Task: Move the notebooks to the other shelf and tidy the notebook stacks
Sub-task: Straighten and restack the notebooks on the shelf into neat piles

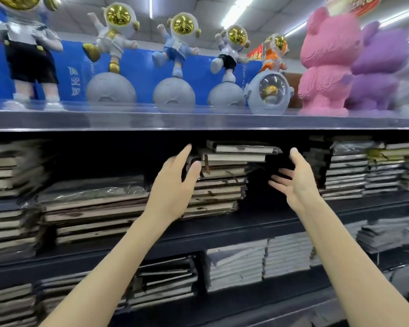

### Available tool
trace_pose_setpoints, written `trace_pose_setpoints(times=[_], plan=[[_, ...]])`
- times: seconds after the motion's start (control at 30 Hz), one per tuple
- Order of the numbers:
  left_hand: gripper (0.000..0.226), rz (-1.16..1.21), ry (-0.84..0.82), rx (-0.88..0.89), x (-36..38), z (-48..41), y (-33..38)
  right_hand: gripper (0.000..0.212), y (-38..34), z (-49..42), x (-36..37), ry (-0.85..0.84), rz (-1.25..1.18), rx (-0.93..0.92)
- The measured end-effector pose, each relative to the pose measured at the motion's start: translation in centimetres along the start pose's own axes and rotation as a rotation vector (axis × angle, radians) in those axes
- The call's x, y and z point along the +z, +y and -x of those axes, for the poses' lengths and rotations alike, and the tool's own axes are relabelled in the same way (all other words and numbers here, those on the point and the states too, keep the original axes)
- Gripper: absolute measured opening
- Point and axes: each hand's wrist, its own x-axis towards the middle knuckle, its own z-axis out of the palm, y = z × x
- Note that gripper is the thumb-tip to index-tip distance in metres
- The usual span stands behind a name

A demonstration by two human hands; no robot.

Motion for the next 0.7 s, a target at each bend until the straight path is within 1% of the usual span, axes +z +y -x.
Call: trace_pose_setpoints(times=[0.07, 0.17, 0.23, 0.27, 0.33, 0.4, 0.43, 0.5, 0.57, 0.6, 0.7], plan=[[0.054, 0.037, -0.036, -0.021, 1.9, -1.2, 0.4, 0.058, -0.7, -1.6, -0.1, -0.089, 0.022, 0.009], [0.06, 0.088, 0.0, -0.112, 4.0, -2.9, 1.1, 0.061, -1.4, -3.7, 0.4, -0.251, 0.091, 0.099], [0.076, 0.102, 0.053, -0.231, 4.8, -4.1, 1.4, 0.066, -1.7, -5.0, 0.9, -0.335, 0.118, 0.185], [0.086, 0.123, 0.076, -0.304, 4.9, -4.6, 1.5, 0.065, -1.8, -5.5, 1.2, -0.374, 0.116, 0.23], [0.095, 0.18, 0.096, -0.412, 5.2, -5.2, 1.7, 0.052, -2.1, -6.1, 1.6, -0.454, 0.091, 0.293], [0.093, 0.228, 0.092, -0.435, 5.7, -5.4, 2.2, 0.036, -2.5, -6.2, 2.1, -0.534, 0.025, 0.3], [0.091, 0.214, 0.091, -0.421, 6.0, -5.5, 2.5, 0.03, -2.6, -6.2, 2.2, -0.573, 0.0, 0.296], [0.092, 0.157, 0.124, -0.402, 6.6, -5.5, 3.1, 0.028, -2.6, -6.4, 2.1, -0.626, -0.025, 0.287], [0.094, 0.115, 0.174, -0.399, 7.1, -5.5, 3.6, 0.031, -2.4, -6.6, 1.4, -0.624, -0.076, 0.291], [0.09, 0.091, 0.19, -0.386, 7.3, -5.3, 3.8, 0.03, -2.3, -6.7, 0.9, -0.613, -0.111, 0.296], [0.068, -0.007, 0.191, -0.316, 8.3, -4.9, 5.6, 0.022, -2.2, -7.1, -0.6, -0.563, -0.194, 0.285]])
